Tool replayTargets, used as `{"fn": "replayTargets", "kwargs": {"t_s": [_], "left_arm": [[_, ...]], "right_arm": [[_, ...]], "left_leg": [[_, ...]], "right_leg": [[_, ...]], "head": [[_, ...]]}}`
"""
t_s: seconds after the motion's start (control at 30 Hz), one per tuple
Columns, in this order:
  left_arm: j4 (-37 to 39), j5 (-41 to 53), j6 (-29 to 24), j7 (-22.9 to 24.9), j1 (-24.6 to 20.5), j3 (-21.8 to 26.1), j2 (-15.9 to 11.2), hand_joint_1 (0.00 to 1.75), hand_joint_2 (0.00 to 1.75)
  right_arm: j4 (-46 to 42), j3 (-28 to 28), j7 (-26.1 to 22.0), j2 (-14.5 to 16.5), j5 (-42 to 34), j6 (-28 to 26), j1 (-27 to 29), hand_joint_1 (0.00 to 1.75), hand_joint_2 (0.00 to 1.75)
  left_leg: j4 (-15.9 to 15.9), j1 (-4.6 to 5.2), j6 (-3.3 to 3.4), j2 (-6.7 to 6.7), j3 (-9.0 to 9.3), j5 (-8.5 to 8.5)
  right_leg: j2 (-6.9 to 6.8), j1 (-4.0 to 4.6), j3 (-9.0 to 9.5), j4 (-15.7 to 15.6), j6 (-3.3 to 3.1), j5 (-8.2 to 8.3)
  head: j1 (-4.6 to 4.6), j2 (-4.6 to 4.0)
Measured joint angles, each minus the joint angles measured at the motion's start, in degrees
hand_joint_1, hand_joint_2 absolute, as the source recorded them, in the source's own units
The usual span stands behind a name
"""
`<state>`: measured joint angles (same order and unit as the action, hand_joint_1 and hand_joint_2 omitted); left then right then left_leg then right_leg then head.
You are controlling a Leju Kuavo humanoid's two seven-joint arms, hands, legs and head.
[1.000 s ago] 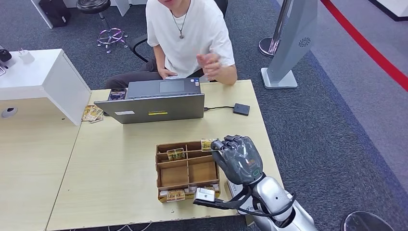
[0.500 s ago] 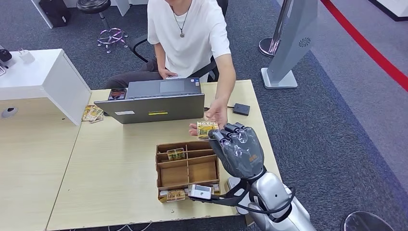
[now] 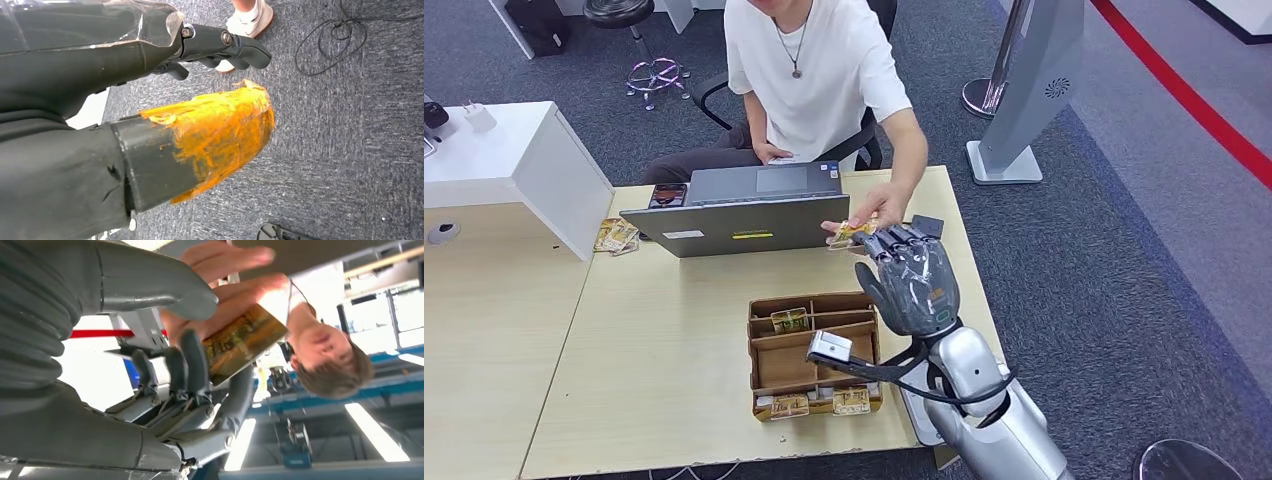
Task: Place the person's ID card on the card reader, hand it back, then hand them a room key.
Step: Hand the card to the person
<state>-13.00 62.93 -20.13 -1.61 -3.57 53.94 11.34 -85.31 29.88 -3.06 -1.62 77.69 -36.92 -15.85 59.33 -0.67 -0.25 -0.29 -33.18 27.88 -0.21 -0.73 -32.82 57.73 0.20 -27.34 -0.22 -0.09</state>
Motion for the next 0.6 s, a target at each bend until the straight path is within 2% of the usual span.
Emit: {"fn": "replayTargets", "kwargs": {"t_s": [0.1, 0.2, 0.3, 0.47, 0.6], "left_arm": [[-0.01, 0.0, 0.0, 0.04, 0.0, 0.0, 0.0, 0.0, 0.0], [0.0, 0.03, 0.0, 0.04, 0.0, 0.0, 0.01, 0.0, 0.0], [0.01, 0.03, -0.01, 0.03, 0.0, 0.0, 0.02, 0.0, 0.0], [-0.01, -0.04, -0.09, -0.13, 0.01, 0.17, 0.02, 0.0, 0.0], [-0.01, -0.1, -0.18, -0.21, 0.01, 0.38, 0.0, 0.0, 0.0]], "right_arm": [[1.0, -0.1, 0.49, 0.01, -0.57, 0.38, -0.24, 0.0, 0.0], [1.3, -0.18, 0.45, 0.01, -2.39, 0.49, -0.27, 0.0, 0.0], [1.0, -0.17, -1.23, 0.01, -7.53, 0.91, -0.05, 0.0, 0.0], [-1.47, -0.15, -6.12, 0.01, -18.0, 2.6, 1.72, 0.0, 0.0], [-4.71, -0.14, -10.91, -0.03, -28.04, 5.94, 3.73, 0.0, 0.0]], "left_leg": [[0.0, 0.0, 0.0, 0.0, 0.0, 0.0], [0.0, 0.0, 0.0, 0.0, 0.0, 0.0], [0.0, 0.0, 0.0, 0.0, 0.0, 0.0], [0.0, 0.0, 0.0, 0.0, 0.0, 0.0], [0.0, 0.0, 0.0, 0.0, -0.01, 0.01]], "right_leg": [[0.0, 0.0, 0.0, 0.0, 0.0, 0.0], [0.0, 0.0, -0.02, 0.0, -0.01, -0.01], [0.0, 0.0, -0.02, 0.0, -0.01, -0.01], [0.0, 0.0, -0.03, 0.0, -0.01, -0.01], [0.0, 0.0, -0.04, 0.0, -0.01, -0.01]], "head": [[0.0, 0.0], [0.0, 0.0], [0.0, 0.0], [0.0, 0.0], [-0.01, 0.0]]}}
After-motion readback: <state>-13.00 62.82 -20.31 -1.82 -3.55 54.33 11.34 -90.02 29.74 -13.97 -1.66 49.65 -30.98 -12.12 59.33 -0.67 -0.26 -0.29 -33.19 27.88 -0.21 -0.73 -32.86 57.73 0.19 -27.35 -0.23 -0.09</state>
